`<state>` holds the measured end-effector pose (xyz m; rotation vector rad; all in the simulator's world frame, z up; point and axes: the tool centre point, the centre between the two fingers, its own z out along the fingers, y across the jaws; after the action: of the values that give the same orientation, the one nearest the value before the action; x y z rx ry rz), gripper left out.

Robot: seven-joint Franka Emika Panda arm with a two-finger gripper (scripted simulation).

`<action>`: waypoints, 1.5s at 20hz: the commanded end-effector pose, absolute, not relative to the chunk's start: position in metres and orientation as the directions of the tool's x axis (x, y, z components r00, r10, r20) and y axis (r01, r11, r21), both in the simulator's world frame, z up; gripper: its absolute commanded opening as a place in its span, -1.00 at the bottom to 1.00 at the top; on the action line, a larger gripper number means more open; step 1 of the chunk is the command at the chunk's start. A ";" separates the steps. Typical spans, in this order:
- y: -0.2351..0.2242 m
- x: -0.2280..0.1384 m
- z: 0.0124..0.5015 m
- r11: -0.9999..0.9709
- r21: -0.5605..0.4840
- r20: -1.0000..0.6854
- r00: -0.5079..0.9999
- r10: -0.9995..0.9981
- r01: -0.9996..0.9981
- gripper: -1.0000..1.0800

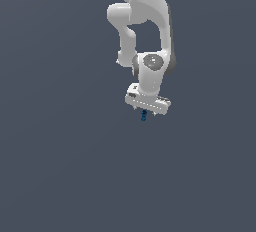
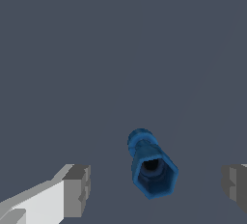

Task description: Pick up the object and move it to a goal position.

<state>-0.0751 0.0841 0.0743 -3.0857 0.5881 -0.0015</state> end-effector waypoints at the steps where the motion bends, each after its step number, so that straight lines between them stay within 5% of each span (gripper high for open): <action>1: 0.084 -0.076 0.061 -0.930 0.000 0.000 0.930 -0.369 -0.369 0.92; 9: 0.084 -0.076 0.043 -0.929 0.000 0.000 0.929 -0.370 -0.370 0.92; 10: 0.084 -0.076 0.043 -0.929 0.000 0.000 0.929 -0.370 -0.370 -1.00; 30: 0.100 -0.080 0.070 -0.929 0.000 0.001 0.929 -0.370 -0.370 -1.00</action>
<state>-0.0791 0.0958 0.0626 -3.0854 0.5926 0.0007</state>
